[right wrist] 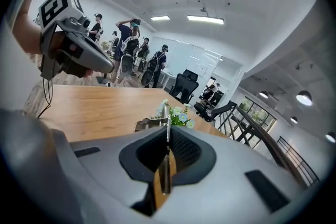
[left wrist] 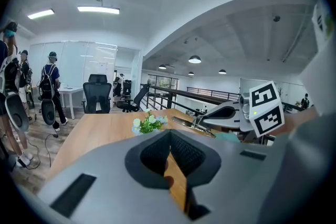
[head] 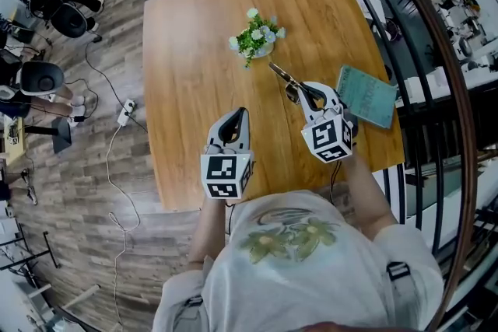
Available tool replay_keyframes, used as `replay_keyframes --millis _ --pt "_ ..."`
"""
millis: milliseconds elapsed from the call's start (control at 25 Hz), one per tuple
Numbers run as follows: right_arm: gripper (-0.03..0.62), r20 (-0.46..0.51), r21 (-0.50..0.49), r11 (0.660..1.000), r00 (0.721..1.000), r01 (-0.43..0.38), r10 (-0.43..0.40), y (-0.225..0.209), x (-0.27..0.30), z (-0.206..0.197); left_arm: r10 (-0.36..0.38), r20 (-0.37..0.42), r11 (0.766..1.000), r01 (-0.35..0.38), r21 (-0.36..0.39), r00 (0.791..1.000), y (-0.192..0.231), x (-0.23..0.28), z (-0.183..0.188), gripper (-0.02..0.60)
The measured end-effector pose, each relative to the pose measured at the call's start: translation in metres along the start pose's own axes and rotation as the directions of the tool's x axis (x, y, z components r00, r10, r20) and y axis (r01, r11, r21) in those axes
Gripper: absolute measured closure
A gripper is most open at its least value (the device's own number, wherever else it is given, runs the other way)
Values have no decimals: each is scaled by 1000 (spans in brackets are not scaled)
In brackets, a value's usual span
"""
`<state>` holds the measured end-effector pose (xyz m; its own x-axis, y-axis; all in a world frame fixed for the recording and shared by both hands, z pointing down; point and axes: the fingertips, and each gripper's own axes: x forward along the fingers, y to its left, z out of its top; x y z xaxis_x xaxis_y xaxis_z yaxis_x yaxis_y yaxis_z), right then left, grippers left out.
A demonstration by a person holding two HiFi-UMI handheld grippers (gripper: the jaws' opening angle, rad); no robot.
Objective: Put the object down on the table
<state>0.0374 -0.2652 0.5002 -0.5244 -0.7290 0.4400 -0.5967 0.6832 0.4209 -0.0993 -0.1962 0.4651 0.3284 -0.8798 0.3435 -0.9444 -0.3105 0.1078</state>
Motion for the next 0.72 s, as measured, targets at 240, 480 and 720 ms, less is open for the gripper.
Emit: replay_keyframes --millis 240,480,720 --pt "582 -57 4 999 997 -49 49 18 22 -26 -8 -40 1000 7 -15 999 4 6 -15 566" --pt "582 -117 -13 995 989 -95 93 38 42 -52 -4 -56 999 2 -38 998 14 8 -23 566" --pt "582 -169 -49 990 978 -129 119 52 58 -72 6 -72 1000 -8 -25 997 18 8 -31 566"
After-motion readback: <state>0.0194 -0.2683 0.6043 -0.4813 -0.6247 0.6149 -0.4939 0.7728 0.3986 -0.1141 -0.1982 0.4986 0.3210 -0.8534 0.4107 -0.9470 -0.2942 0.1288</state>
